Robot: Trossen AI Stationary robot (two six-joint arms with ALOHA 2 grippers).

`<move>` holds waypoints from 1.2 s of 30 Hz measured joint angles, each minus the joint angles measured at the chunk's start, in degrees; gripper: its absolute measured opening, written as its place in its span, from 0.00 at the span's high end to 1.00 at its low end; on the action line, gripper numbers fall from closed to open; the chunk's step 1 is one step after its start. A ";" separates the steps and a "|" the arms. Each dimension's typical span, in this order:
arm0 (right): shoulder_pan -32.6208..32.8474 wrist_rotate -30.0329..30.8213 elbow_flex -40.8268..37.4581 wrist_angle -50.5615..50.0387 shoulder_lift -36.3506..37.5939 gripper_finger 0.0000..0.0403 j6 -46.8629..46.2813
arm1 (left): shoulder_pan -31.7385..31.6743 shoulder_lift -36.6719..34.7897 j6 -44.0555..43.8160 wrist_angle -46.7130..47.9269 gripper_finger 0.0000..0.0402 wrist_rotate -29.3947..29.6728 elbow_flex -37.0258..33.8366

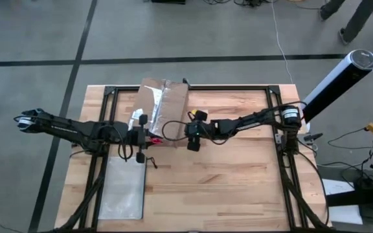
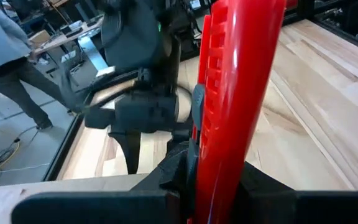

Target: Unpack boxes

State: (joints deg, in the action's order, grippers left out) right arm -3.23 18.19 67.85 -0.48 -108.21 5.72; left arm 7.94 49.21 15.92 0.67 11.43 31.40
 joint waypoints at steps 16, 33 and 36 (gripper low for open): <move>4.93 -1.24 9.23 0.36 1.41 0.50 6.12 | -0.02 -0.32 0.52 0.46 0.92 0.05 -0.07; 2.33 -10.18 10.29 8.20 -0.67 0.51 3.51 | -0.06 -6.12 1.83 1.54 0.92 0.24 -0.07; 1.23 -12.12 10.34 10.46 -2.02 0.51 2.94 | -0.06 -7.86 1.93 1.98 0.92 0.25 -0.07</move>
State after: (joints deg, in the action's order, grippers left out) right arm -2.00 6.08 78.18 9.98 -110.23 8.66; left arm 7.88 41.35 17.85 2.65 11.68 31.33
